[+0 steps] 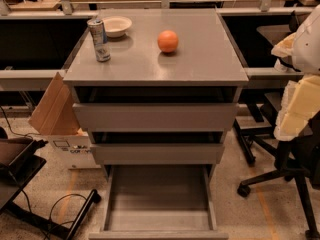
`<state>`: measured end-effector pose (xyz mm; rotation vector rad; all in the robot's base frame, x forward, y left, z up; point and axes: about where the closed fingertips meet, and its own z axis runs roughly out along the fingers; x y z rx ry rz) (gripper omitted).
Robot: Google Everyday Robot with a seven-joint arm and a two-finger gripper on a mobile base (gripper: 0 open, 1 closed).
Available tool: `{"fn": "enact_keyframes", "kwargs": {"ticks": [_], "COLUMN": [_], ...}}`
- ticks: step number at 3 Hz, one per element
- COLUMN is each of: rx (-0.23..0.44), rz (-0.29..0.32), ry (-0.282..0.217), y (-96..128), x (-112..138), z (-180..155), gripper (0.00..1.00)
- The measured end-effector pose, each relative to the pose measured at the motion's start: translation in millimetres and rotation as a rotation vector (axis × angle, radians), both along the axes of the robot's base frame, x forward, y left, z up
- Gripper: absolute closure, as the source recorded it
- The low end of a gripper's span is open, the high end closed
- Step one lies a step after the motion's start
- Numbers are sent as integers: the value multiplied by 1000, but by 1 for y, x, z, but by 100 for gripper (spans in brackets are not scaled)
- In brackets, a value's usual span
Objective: Place orange into bottom drawer
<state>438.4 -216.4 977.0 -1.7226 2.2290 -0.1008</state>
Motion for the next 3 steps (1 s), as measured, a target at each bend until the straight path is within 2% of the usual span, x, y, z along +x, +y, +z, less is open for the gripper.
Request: {"fn": "enact_keyframes", "kwargs": {"ticks": [1,2,3], "rx": [3,77,218], "rz": [0,10,-6], "ry": [-5,-38,-106], "y": [0,11,26], "x": [1,38,89], "z": [1,-6,-10], "gripper": [0,0,0]}}
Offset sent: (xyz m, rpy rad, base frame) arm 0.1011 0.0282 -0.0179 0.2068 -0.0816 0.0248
